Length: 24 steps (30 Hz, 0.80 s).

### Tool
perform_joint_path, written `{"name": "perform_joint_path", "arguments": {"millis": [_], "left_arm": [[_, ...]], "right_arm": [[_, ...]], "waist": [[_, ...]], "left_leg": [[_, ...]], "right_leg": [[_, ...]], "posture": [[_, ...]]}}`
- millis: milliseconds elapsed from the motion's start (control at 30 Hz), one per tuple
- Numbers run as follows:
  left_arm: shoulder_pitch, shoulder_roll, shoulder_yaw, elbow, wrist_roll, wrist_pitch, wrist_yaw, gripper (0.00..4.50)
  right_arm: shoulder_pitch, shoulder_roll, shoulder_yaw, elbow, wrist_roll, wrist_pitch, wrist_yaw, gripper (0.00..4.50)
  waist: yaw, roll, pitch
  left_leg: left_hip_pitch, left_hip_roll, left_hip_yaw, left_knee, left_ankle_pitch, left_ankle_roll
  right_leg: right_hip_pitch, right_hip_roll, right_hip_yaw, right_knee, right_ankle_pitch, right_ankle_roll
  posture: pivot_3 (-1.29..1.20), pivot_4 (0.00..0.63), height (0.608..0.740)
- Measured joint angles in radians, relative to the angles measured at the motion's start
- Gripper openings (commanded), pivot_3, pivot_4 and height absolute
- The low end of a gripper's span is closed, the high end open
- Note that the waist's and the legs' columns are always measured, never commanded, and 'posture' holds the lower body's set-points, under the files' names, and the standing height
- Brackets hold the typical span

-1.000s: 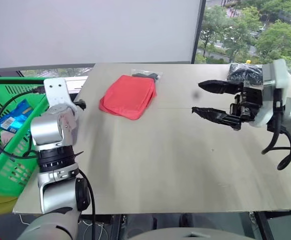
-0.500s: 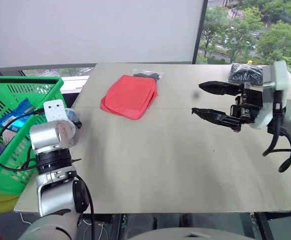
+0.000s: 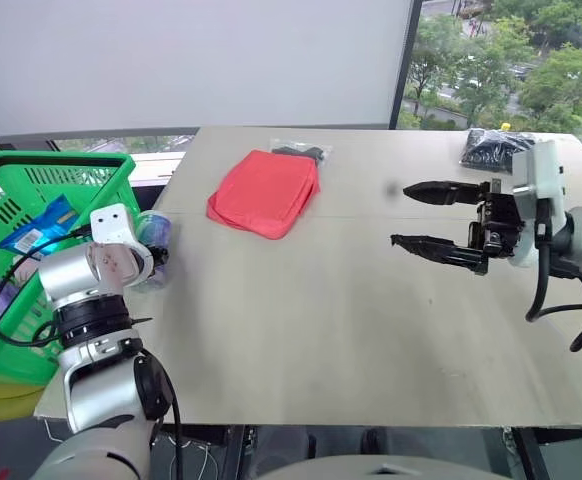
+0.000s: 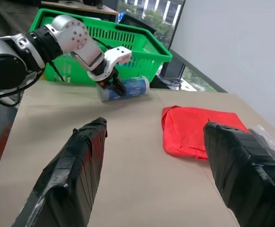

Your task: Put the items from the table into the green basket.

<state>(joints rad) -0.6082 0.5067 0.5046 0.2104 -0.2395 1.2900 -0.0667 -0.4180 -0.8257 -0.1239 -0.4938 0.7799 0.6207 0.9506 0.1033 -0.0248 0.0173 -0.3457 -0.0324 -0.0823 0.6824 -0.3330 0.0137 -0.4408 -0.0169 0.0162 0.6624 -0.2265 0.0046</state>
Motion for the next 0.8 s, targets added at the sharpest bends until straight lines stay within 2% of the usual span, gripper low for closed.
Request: {"name": "perform_joint_path", "arguments": {"millis": [333,433,500,633,800], "left_arm": [[0.028,-0.042,-0.062,-0.297,-0.196,0.072,-0.192,2.2],[-0.005,-0.069,-0.05,-0.326,-0.196,-0.052,-0.177,2.2],[-0.055,-0.026,-0.065,-0.31,-0.106,-0.235,-0.088,2.2],[-0.094,0.188,-0.06,-0.174,0.119,-0.542,0.075,2.2],[-0.083,0.227,0.003,0.006,0.172,-0.621,0.163,2.2]], "right_arm": [[-0.003,0.008,0.008,0.044,-0.038,-0.014,0.032,3.55],[-0.033,0.038,0.024,0.047,-0.038,-0.017,0.031,3.55],[-0.065,0.074,0.031,0.047,-0.028,-0.02,0.024,3.55],[-0.079,0.096,0.031,0.054,-0.019,-0.02,0.02,3.55],[-0.085,0.11,0.046,0.061,-0.023,-0.02,0.023,3.55]], "waist": [[-0.006,0.0,0.0],[-0.005,0.0,0.0],[-0.009,-0.001,0.001],[-0.009,0.0,0.0],[0.026,-0.002,-0.001]], "left_leg": [[0.0,0.0,0.001,0.0,0.0,0.0],[0.0,0.001,0.0,0.001,0.0,0.0],[0.001,0.001,0.001,0.0,0.0,0.0],[0.002,0.0,0.005,-0.005,0.0,0.0],[-0.001,-0.001,0.001,-0.002,0.0,0.0]], "right_leg": [[0.0,0.001,0.001,0.0,0.0,0.0],[0.0,0.001,0.0,0.0,0.0,0.0],[-0.001,0.002,0.001,0.0,0.0,-0.001],[-0.003,0.001,0.004,0.0,0.001,-0.001],[-0.003,0.0,0.0,0.0,0.001,-0.001]], "posture": [[0.16,0.0,0.74],[0.17,0.0,0.74],[0.18,0.0,0.74],[0.18,0.0,0.74],[0.19,0.0,0.74]]}}
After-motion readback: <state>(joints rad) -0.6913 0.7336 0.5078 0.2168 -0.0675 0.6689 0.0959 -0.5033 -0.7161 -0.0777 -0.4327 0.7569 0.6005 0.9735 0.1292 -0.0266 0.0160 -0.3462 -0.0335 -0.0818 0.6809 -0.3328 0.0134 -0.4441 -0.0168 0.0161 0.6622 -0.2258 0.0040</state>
